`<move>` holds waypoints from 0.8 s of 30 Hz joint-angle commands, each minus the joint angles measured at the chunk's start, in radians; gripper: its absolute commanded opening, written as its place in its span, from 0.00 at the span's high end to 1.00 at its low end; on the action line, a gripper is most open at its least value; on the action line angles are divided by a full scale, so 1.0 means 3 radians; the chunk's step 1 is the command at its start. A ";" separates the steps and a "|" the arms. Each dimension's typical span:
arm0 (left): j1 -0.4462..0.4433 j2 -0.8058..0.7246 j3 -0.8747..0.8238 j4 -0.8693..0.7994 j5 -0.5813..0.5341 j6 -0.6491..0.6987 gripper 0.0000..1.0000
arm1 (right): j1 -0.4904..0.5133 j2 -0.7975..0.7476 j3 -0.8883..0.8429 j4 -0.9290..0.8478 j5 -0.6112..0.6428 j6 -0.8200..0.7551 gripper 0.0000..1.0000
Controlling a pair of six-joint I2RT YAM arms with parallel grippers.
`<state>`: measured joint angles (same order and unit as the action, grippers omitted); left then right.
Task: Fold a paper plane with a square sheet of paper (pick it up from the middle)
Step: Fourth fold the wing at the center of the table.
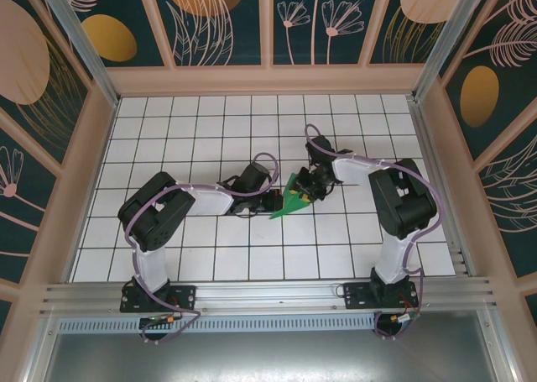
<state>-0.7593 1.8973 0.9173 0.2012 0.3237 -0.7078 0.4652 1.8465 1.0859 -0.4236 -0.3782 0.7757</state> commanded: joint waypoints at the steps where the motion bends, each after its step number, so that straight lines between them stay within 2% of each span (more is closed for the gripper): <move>1: -0.0005 0.0229 -0.0073 -0.0568 -0.0243 0.0115 1.00 | -0.0015 -0.0129 0.0123 -0.0296 0.0462 -0.0298 0.61; 6: -0.0005 0.0277 -0.0060 -0.0589 -0.0235 0.0120 1.00 | -0.0037 -0.0716 0.0104 -0.0048 0.0299 -0.0443 0.51; 9: -0.0005 0.0291 -0.0054 -0.0594 -0.0239 0.0118 1.00 | -0.0037 -0.0959 -0.0251 0.0378 0.0188 -0.0545 0.52; 10: -0.0005 0.0292 -0.0049 -0.0592 -0.0238 0.0119 1.00 | -0.0034 -0.0995 -0.0370 0.0517 0.0156 -0.0578 0.55; 12: -0.0005 0.0293 -0.0049 -0.0597 -0.0250 0.0117 1.00 | -0.0028 -0.1016 -0.0558 0.0751 0.0076 -0.0661 0.70; 15: -0.0005 0.0300 -0.0041 -0.0620 -0.0266 0.0126 1.00 | -0.0014 -0.0978 -0.0719 0.1007 -0.0056 -0.0743 0.84; 20: -0.0005 0.0297 -0.0045 -0.0623 -0.0279 0.0124 1.00 | 0.0048 -0.0819 -0.0829 0.1231 -0.0174 -0.0783 0.97; 24: -0.0004 0.0247 -0.0087 -0.0654 -0.0309 0.0128 1.00 | 0.0188 -0.0714 -0.0803 0.1304 -0.0115 -0.0733 1.00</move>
<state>-0.7593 1.9030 0.9325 0.1780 0.3241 -0.6964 0.4942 1.6142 0.8440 -0.1032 -0.3950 0.5659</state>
